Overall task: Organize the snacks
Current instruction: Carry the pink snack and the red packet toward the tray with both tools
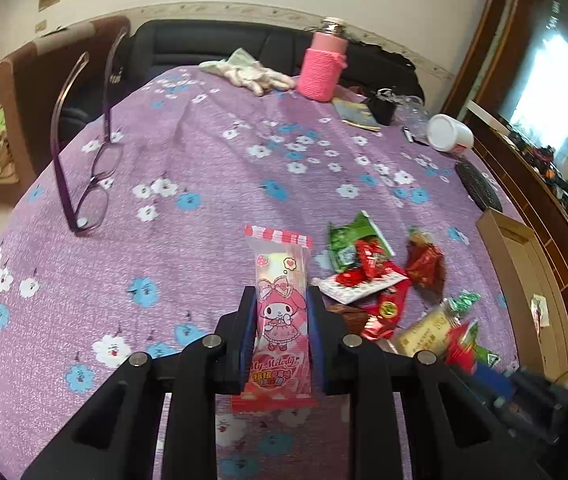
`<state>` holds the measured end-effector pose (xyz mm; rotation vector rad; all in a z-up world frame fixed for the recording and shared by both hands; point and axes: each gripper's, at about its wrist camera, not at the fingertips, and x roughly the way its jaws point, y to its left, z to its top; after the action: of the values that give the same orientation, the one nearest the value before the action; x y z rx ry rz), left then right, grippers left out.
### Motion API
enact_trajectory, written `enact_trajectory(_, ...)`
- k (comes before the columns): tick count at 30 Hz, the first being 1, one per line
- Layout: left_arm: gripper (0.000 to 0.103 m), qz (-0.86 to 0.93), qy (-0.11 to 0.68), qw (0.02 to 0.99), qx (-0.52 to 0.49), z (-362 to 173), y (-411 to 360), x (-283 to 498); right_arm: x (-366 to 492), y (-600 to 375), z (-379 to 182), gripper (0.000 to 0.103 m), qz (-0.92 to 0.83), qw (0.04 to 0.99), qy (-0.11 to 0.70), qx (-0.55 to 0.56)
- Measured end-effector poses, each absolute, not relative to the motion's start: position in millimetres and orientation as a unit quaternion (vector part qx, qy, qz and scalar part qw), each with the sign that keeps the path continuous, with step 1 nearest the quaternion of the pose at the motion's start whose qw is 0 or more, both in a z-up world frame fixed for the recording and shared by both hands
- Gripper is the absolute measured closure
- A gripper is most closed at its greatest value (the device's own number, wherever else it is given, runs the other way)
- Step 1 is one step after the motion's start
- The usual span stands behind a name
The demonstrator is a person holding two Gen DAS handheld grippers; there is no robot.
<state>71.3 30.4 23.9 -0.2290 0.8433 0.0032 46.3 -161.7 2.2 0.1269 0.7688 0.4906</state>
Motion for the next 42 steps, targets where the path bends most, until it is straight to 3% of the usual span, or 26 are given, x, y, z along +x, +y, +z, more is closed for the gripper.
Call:
enact_trajectory(12, 0.08, -0.001, 0.38, 0.925, -0.015, 23, -17, 63, 50, -169, 5, 0.083, 0.235, 0.9, 0.357, 0.088)
enact_trajectory(42, 0.08, 0.028, 0.326, 0.942, 0.067, 32, -40, 47, 53, -177, -2, 0.083, 0.225, 0.897, 0.367, 0.1)
